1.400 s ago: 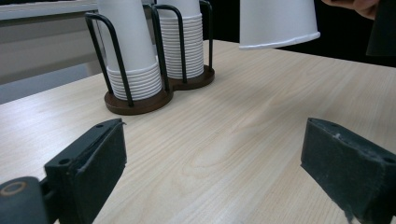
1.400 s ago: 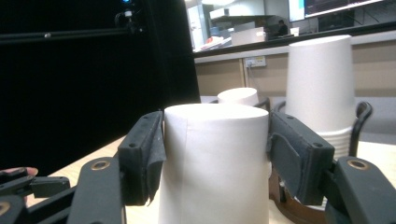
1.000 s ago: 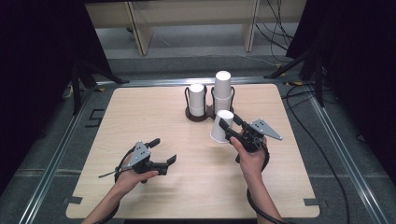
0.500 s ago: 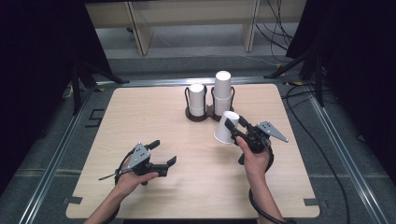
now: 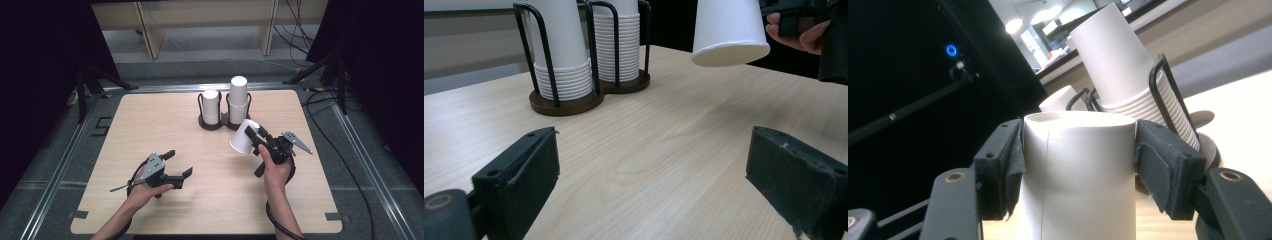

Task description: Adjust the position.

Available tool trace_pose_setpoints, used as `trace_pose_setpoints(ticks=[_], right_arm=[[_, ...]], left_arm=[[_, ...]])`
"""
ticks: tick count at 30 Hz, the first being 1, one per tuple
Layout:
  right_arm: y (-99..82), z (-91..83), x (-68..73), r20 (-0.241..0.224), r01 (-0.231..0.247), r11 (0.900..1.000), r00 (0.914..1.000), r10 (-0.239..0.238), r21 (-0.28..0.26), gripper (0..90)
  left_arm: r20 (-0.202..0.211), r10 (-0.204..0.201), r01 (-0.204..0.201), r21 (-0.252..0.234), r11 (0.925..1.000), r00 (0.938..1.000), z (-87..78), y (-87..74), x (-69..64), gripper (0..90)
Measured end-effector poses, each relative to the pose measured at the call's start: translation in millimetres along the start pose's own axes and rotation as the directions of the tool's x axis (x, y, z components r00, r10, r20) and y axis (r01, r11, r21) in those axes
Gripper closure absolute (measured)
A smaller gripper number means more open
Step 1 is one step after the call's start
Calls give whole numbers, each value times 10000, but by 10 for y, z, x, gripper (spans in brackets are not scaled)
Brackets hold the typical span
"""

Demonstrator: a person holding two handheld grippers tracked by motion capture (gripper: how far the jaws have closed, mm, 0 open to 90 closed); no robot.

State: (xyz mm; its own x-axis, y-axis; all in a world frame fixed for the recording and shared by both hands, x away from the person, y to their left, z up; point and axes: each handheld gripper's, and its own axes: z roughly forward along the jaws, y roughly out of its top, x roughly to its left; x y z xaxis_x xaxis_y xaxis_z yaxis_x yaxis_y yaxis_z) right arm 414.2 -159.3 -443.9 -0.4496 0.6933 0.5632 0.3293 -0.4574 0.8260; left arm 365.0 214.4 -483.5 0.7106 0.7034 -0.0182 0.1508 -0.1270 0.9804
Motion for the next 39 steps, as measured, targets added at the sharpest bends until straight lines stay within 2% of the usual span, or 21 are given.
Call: trace_pose_setpoints(ticks=[2, 3, 6, 9, 10, 12, 15, 16, 17, 18, 19, 20, 21, 25, 27, 28, 30, 31, 33, 36, 39], right_arm=[[-8, -3, -8, -4, -176, 9998, 9998, 176, -21, 383], [-29, -7, -26, -34, -345, 9994, 9994, 344, -49, 382], [-75, -1, -46, -74, -1019, 9948, 9948, 1019, -28, 383], [-103, 14, -66, -125, -1167, 9931, 9931, 1166, -67, 383], [-129, 20, -68, -221, -1404, 9901, 9899, 1402, -66, 383], [-152, 28, -69, -378, -1775, 9841, 9835, 1770, -96, 383], [-161, 33, -76, -351, -1733, 9848, 9843, 1729, -90, 383], [-163, 39, -71, -453, -1940, 9810, 9801, 1934, -86, 383], [-162, 50, -67, -601, -2371, 9715, 9697, 2366, -12, 383], [-159, 57, -69, -558, -2498, 9683, 9668, 2492, -47, 383], [-157, 55, -70, -550, -2632, 9647, 9633, 2628, -8, 383], [-160, 68, -92, -630, -2531, 9674, 9657, 2518, -131, 382], [-161, 67, -98, -703, -2682, 9634, 9611, 2673, -36, 382], [-195, 86, -116, -882, -3312, 9435, 9400, 3296, -44, 382], [-211, 97, -118, -906, -3231, 9464, 9425, 3217, -13, 382], [-214, 89, -100, -882, -3562, 9343, 9304, 3559, 123, 383], [-223, 101, -108, -992, -3493, 9370, 9323, 3479, 36, 382], [-227, 106, -108, -948, -3350, 9422, 9381, 3332, -31, 383], [-229, 109, -101, -940, -3384, 9410, 9365, 3377, 92, 383], [-239, 130, -102, -1002, -3408, 9401, 9352, 3398, 74, 383], [-249, 141, -104, -1028, -3424, 9395, 9342, 3416, 101, 383]], left_arm=[[40, 113, -113, 36, 9999, 9999, 0, -3, -4, 66], [170, -5, 8, -153, 9999, 9999, 21, -20, -20, 66], [133, -16, 17, -71, 10000, 9999, 10, -14, -39, 66], [85, 5, -5, -2, 10000, 10000, -5, 3, -45, 66], [151, -36, 38, -188, 9998, 9999, 5, 4, -46, 66], [97, -86, 87, -40, 10000, 9999, -9, 17, -46, 66], [88, -120, 121, -59, 9999, 9999, 0, 19, -47, 66], [177, -138, 142, -231, 9996, 9997, 21, 11, -45, 66], [92, -161, 162, -33, 9999, 9998, 24, 14, -46, 66], [124, -172, 174, -149, 9997, 9998, 46, 10, -43, 66], [85, -116, 116, 2, 9999, 9999, 50, 17, -43, 67], [179, -187, 190, -153, 9997, 9997, 77, 15, -44, 67], [145, -176, 176, 0, 9998, 9997, 79, 26, -46, 67], [299, -453, 455, -52, 9990, 9985, 138, 45, -59, 66], [382, -646, 649, -53, 9979, 9972, 204, 73, -67, 66], [382, -646, 649, -53, 9979, 9972, 204, 73, -67, 66], [569, -690, 702, -193, 9973, 9960, 260, 96, -70, 64], [534, -641, 645, -60, 9979, 9965, 277, 123, -77, 64], [711, -653, 667, -184, 9976, 9953, 325, 154, -87, 61], [1067, -717, 723, -17, 9974, 9917, 461, 227, -131, 39], [1180, -712, 707, 88, 9975, 9905, 539, 263, -157, 18]])
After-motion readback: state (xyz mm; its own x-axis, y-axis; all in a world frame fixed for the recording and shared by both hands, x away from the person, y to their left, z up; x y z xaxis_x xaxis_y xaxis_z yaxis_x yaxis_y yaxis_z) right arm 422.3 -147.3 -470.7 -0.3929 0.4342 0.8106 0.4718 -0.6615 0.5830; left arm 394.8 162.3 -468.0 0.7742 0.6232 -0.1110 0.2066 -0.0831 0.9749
